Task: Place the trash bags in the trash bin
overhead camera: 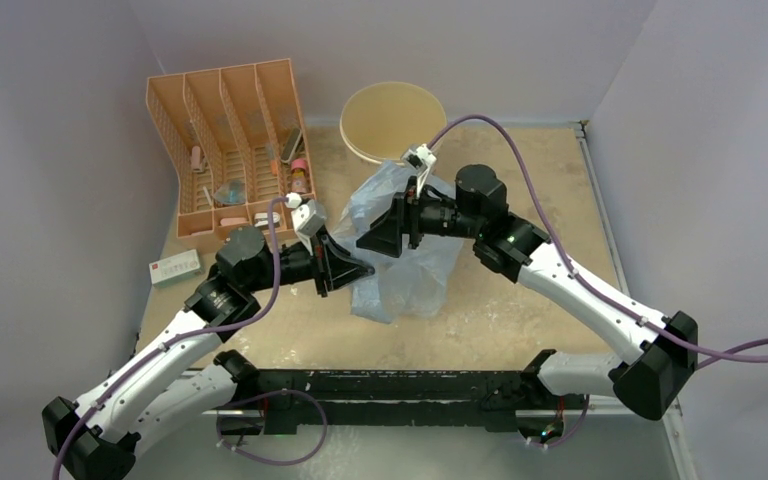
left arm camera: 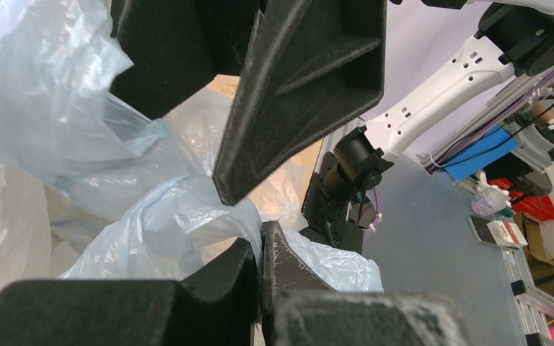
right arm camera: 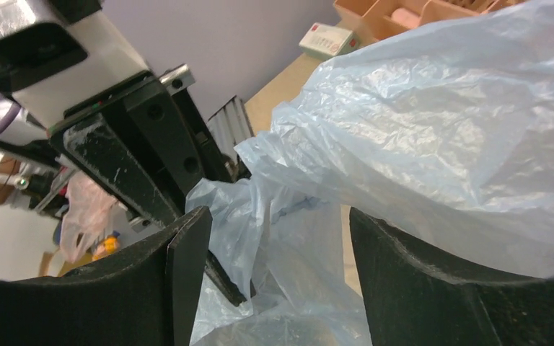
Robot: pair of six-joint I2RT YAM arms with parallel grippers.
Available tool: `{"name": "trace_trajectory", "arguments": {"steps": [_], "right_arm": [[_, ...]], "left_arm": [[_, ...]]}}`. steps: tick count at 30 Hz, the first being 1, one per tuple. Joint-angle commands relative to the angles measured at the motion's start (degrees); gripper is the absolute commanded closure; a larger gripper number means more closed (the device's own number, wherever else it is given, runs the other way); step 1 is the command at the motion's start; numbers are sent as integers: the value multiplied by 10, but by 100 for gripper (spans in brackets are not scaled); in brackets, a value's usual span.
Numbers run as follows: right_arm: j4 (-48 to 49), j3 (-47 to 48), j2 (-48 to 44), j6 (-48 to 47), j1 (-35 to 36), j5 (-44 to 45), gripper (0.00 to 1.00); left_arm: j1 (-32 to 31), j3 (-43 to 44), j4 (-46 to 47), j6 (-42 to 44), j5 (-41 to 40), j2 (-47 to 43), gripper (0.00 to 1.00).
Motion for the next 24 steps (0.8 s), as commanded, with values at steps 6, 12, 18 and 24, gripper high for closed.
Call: {"name": "trace_trajectory", "arguments": {"steps": [6, 12, 18, 24], "right_arm": [[113, -12, -12, 47, 24, 183, 19], [71, 17, -2, 16, 84, 361, 20], [54, 8, -26, 72, 123, 578, 37], [1, 21, -48, 56, 120, 562, 65]], "left_arm": [[4, 10, 16, 7, -3, 2, 100], [3, 8, 18, 7, -2, -2, 100], [4, 8, 17, 4, -6, -8, 100], [3, 9, 10, 1, -12, -12, 100]]}}
